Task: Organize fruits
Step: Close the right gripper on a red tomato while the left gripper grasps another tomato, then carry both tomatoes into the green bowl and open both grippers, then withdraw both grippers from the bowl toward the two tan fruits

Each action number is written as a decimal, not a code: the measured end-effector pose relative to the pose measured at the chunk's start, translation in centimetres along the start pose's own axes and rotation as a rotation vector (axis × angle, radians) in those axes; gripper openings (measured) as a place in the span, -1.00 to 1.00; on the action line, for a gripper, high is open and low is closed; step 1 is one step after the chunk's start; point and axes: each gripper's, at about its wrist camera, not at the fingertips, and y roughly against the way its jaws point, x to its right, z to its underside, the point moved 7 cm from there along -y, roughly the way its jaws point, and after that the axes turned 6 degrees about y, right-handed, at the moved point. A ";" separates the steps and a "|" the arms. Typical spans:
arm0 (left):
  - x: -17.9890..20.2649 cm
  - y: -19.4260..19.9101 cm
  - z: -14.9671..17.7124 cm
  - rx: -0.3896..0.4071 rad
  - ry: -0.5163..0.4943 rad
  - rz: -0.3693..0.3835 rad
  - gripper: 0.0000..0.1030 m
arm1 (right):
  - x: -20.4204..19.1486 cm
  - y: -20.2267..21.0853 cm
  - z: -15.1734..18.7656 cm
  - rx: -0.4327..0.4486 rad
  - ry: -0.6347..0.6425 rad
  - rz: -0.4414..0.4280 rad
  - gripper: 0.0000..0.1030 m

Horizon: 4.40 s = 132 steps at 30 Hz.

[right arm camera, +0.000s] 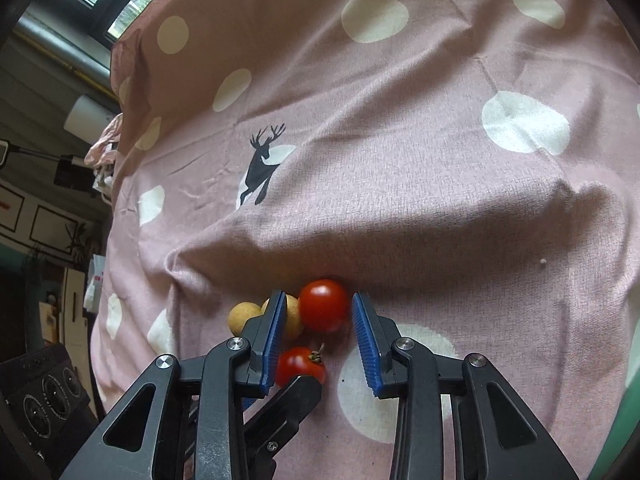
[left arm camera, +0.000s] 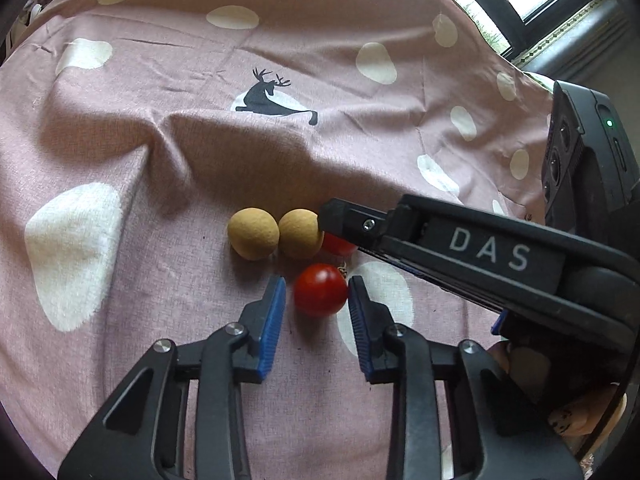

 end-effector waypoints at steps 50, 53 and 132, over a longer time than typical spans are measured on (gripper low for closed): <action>20.0 7.9 12.5 0.078 -0.369 0.093 -0.46 | 12.0 25.0 14.3 0.462 -0.202 0.215 -0.44; 21.1 6.7 12.8 0.067 -0.397 0.089 -0.46 | 13.6 24.9 14.6 0.458 -0.244 0.229 -0.44; 5.2 12.5 9.5 0.255 -0.148 -0.089 0.85 | 9.6 23.9 15.0 0.620 0.005 0.268 0.84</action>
